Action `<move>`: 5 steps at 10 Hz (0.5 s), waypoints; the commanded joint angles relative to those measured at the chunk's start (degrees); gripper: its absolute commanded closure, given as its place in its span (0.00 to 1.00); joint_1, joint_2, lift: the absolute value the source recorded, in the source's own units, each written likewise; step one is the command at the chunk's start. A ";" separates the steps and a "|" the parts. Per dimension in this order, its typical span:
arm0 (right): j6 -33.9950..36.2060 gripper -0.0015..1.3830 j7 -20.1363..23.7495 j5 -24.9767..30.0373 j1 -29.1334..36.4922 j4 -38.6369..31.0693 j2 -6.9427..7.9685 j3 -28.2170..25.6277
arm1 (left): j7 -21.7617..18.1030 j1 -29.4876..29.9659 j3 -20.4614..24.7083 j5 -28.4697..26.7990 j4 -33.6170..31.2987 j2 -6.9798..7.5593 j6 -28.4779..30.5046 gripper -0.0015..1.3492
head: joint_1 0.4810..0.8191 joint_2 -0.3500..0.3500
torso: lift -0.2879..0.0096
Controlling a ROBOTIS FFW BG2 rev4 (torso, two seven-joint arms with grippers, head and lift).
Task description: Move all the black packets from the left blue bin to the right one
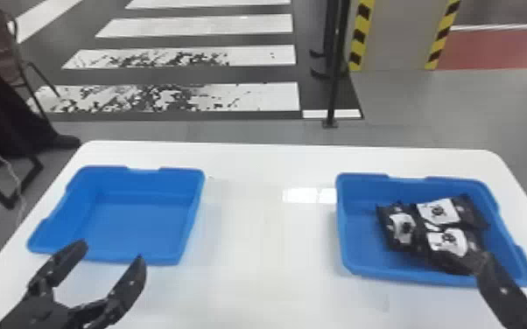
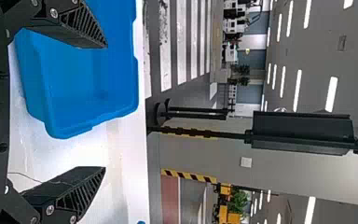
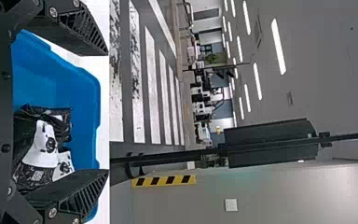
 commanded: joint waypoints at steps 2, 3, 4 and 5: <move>-0.05 0.10 0.00 -0.20 -0.14 0.00 0.00 0.11 | 0.00 0.00 0.00 0.12 0.00 -0.15 0.01 0.12 | 0.63 0.60 | 0.46; -0.05 0.10 0.00 -0.32 0.00 0.15 0.00 0.11 | 0.00 0.00 0.00 0.12 0.00 -0.15 -0.13 0.12 | 0.63 0.61 | 0.46; 0.09 0.10 0.00 -0.43 0.00 0.15 0.00 0.11 | 0.00 0.00 0.00 0.23 0.00 -0.15 -0.13 0.12 | 0.63 0.61 | 0.46; -0.05 0.10 0.00 -0.66 0.14 0.00 0.00 0.11 | 0.00 0.00 0.12 0.23 0.00 -0.15 -0.13 0.12 | 0.63 0.61 | 0.46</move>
